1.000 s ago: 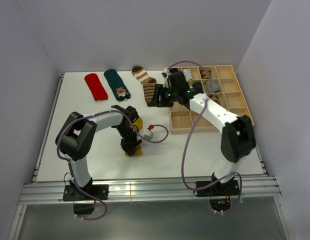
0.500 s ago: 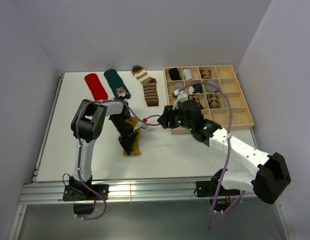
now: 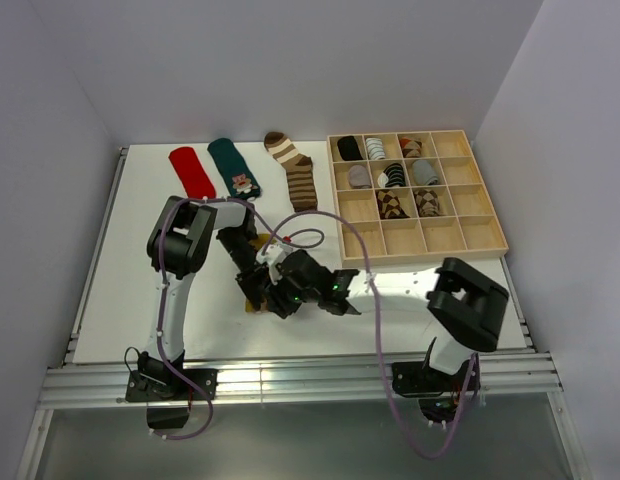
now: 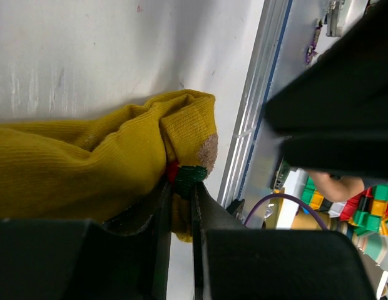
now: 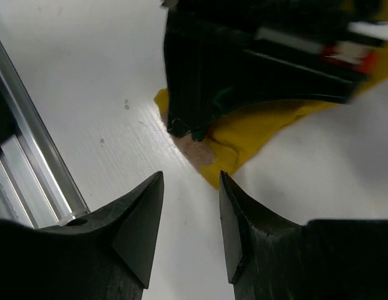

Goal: Roll the socks
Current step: Roll the sock at the center of the board.

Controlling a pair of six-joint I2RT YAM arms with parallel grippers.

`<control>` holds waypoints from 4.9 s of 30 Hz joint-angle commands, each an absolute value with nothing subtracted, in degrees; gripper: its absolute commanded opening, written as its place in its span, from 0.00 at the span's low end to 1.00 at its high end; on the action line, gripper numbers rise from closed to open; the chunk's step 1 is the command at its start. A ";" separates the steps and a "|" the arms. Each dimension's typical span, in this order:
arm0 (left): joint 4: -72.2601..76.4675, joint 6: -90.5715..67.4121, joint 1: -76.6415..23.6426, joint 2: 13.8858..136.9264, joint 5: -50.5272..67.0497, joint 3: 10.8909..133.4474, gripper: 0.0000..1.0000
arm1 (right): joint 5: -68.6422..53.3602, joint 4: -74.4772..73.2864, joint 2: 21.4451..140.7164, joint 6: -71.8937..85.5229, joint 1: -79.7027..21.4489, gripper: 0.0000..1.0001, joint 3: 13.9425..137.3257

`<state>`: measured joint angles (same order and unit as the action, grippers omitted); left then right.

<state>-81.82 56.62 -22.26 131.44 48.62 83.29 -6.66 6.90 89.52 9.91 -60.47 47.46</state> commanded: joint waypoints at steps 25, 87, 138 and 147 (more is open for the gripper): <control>-76.46 58.98 -21.53 133.33 43.33 83.85 0.02 | -2.29 8.26 103.27 2.90 -64.60 0.49 55.98; 3.95 44.56 -40.33 64.43 7.47 25.31 0.51 | -51.86 -35.50 133.95 10.46 -37.53 0.10 92.20; -34.96 47.28 -26.11 94.55 38.75 52.71 0.00 | -21.63 -16.27 100.21 25.21 -34.10 0.54 69.80; -57.79 47.20 -22.06 113.79 45.26 71.43 0.00 | -12.83 -4.23 84.47 22.25 -34.36 0.54 52.66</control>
<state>-45.50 46.24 -22.74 107.98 43.13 67.94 -16.08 -11.73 88.71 24.01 -33.54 55.77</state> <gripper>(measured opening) 0.032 0.542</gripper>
